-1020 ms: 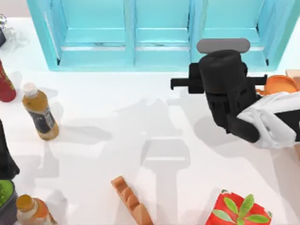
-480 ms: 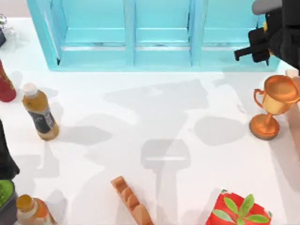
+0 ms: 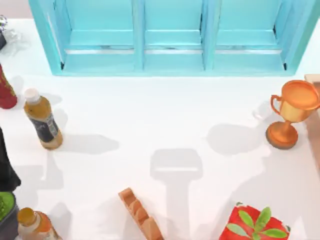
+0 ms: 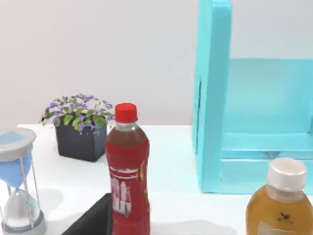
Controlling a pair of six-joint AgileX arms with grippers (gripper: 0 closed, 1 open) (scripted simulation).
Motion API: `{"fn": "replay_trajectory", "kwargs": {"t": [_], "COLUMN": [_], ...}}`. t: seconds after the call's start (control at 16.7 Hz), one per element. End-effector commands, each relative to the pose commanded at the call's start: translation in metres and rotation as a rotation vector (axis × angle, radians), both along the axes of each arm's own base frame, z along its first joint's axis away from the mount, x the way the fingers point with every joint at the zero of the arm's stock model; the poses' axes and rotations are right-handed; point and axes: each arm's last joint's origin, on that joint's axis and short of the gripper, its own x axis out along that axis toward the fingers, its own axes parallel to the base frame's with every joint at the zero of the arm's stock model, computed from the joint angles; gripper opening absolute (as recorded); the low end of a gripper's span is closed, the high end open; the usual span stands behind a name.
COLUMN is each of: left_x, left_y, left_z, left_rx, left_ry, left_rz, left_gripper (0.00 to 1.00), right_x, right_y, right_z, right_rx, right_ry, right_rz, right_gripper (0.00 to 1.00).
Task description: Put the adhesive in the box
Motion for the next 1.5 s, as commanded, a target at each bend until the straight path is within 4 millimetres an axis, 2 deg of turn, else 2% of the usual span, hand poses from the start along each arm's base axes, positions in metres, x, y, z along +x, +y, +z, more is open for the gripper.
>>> {"fn": "replay_trajectory", "kwargs": {"t": [0.12, 0.3, 0.48, 0.66, 0.78, 1.02, 1.2, 1.5], "left_x": [0.0, 0.0, 0.0, 0.0, 0.0, 0.0, 0.0, 0.0], "left_y": [0.0, 0.0, 0.0, 0.0, 0.0, 0.0, 0.0, 0.0], "left_z": [0.0, 0.0, 0.0, 0.0, 0.0, 0.0, 0.0, 0.0], "left_rx": [0.0, 0.0, 0.0, 0.0, 0.0, 0.0, 0.0, 0.0], "left_ry": [0.0, 0.0, 0.0, 0.0, 0.0, 0.0, 0.0, 0.0], "left_rz": [0.0, 0.0, 0.0, 0.0, 0.0, 0.0, 0.0, 0.0], "left_gripper": [1.0, 1.0, 1.0, 1.0, 1.0, 1.0, 1.0, 1.0], "right_x": [-0.031, -0.077, -0.113, -0.135, -0.142, -0.143, -0.141, -0.131], "right_y": [-0.038, -0.072, -0.085, -0.085, -0.083, -0.083, -0.081, -0.072], "right_z": [-0.009, -0.022, -0.033, -0.043, -0.046, -0.047, -0.048, -0.061], "right_rx": [0.078, 0.237, 0.401, 0.526, 0.57, 0.578, 0.577, 0.579], "right_ry": [0.035, -0.022, -0.154, -0.265, -0.301, -0.307, -0.304, -0.296], "right_rz": [0.109, 0.25, 0.315, 0.313, 0.304, 0.303, 0.308, 0.299], "right_gripper": [0.0, 0.0, 0.0, 0.0, 0.0, 0.0, 0.0, 0.0]}}
